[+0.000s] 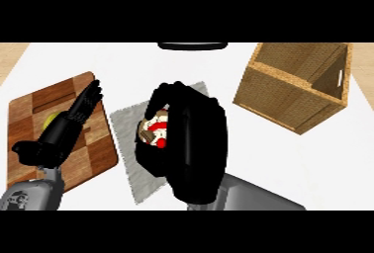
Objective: Pick the cupcake from the placemat and place it in the basket
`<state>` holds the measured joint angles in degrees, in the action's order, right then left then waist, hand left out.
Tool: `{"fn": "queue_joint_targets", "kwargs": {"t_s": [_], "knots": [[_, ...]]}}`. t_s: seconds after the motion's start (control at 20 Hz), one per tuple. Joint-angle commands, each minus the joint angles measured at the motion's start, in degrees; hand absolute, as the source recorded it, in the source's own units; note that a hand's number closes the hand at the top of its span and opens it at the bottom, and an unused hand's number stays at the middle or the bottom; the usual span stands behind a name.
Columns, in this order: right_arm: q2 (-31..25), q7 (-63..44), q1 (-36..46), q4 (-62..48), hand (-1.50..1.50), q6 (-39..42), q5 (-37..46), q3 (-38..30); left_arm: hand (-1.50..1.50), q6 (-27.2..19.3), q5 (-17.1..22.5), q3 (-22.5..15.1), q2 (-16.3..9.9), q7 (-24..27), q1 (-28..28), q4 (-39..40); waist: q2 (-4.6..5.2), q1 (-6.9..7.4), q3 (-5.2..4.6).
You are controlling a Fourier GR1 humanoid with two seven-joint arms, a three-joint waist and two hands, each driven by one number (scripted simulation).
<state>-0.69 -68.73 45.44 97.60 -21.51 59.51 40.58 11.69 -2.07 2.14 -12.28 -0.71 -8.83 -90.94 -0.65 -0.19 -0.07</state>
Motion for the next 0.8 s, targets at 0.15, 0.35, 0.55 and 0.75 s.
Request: {"fn": "queue_joint_targets", "kwargs": {"t_s": [0.15, 0.35, 0.55, 0.75], "knots": [[0.65, -12.15, 7.03, -0.32, 1.5, 9.27, 2.89, -9.75, 0.0, -1.02, -0.66, -0.56, 1.02, -2.23, -2.53, -0.18, 0.34, -0.16, 0.01], [0.66, -9.72, 9.45, -6.28, 1.5, 8.33, 4.06, -14.48, 0.0, 0.1, -0.35, -0.27, 0.56, -0.14, -0.47, 0.15, 0.5, 0.58, 0.01], [-0.64, -3.64, 11.68, -10.24, 1.5, 10.11, 4.27, -24.45, 0.0, -1.77, -2.52, -1.38, 1.96, 1.37, 0.75, 0.25, 0.58, 0.38, 0.04], [-0.48, 0.37, 10.12, -15.1, 1.5, 1.78, 8.86, -29.24, 0.0, -0.68, -1.19, -0.16, 1.08, 0.34, -1.22, 0.54, 0.82, 0.46, 0.06]]}}
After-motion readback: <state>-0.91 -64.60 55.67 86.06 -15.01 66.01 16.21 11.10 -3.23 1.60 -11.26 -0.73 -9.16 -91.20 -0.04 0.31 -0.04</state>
